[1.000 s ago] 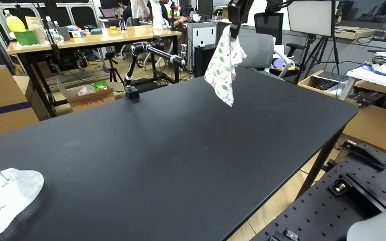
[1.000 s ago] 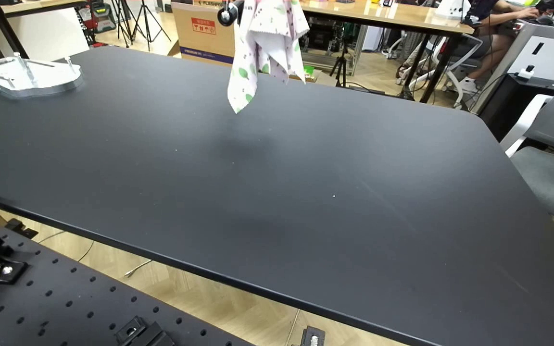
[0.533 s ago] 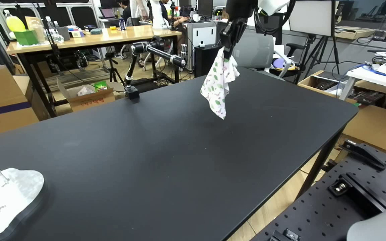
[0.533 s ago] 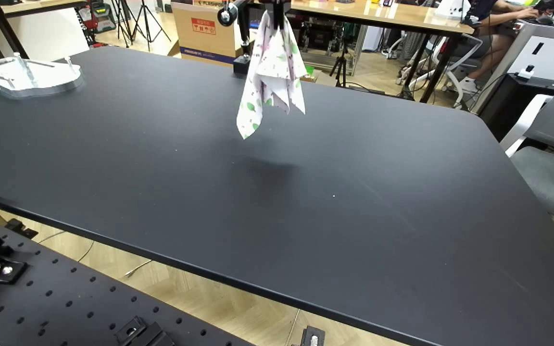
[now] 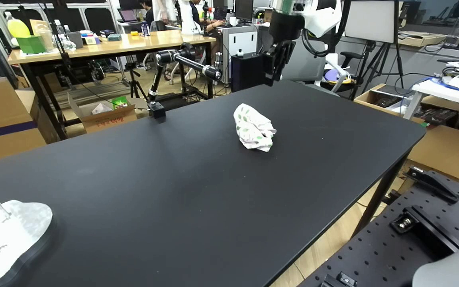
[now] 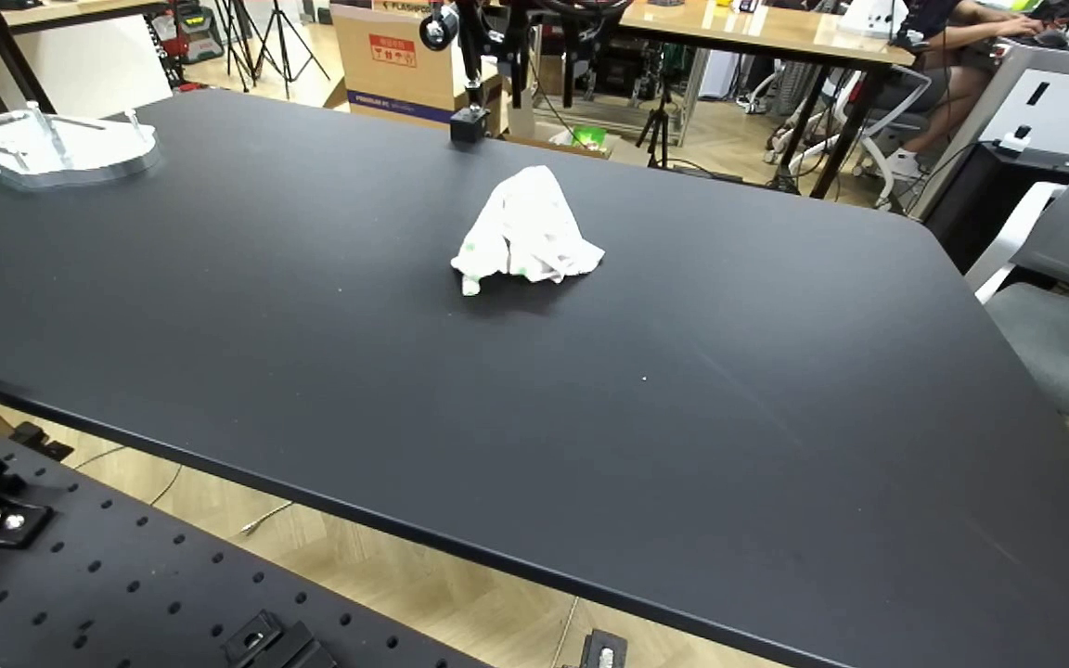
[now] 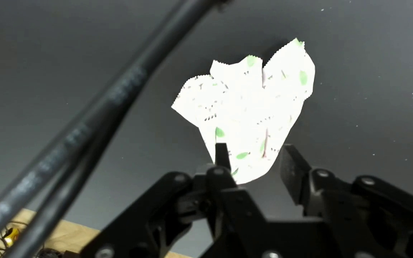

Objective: Take the towel and place it on the table

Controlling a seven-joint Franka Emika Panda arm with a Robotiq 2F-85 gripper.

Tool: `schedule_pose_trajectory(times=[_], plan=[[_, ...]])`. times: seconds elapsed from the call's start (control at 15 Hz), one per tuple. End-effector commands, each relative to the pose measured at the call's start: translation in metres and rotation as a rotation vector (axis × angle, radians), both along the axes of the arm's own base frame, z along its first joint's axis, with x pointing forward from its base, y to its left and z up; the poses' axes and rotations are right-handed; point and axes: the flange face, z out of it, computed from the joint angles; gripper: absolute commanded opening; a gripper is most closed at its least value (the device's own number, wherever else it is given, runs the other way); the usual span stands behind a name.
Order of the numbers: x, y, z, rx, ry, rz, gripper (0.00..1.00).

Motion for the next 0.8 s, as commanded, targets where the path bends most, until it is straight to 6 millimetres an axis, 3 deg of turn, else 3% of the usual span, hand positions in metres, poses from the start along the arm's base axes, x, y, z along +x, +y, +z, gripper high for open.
schedule_pose_trajectory(times=[0.0,0.27,0.53,0.6,0.73], plan=[[-0.002,-0.004,0.015,0.0,-0.003,-0.026,0.74],[-0.01,-0.01,0.028,-0.006,0.017,-0.078,0.98],[-0.022,-0.017,0.038,0.024,0.092,-0.142,1.0],[-0.016,-0.014,0.027,0.017,0.065,-0.094,1.0],[-0.02,-0.016,0.032,0.024,0.086,-0.107,1.0]])
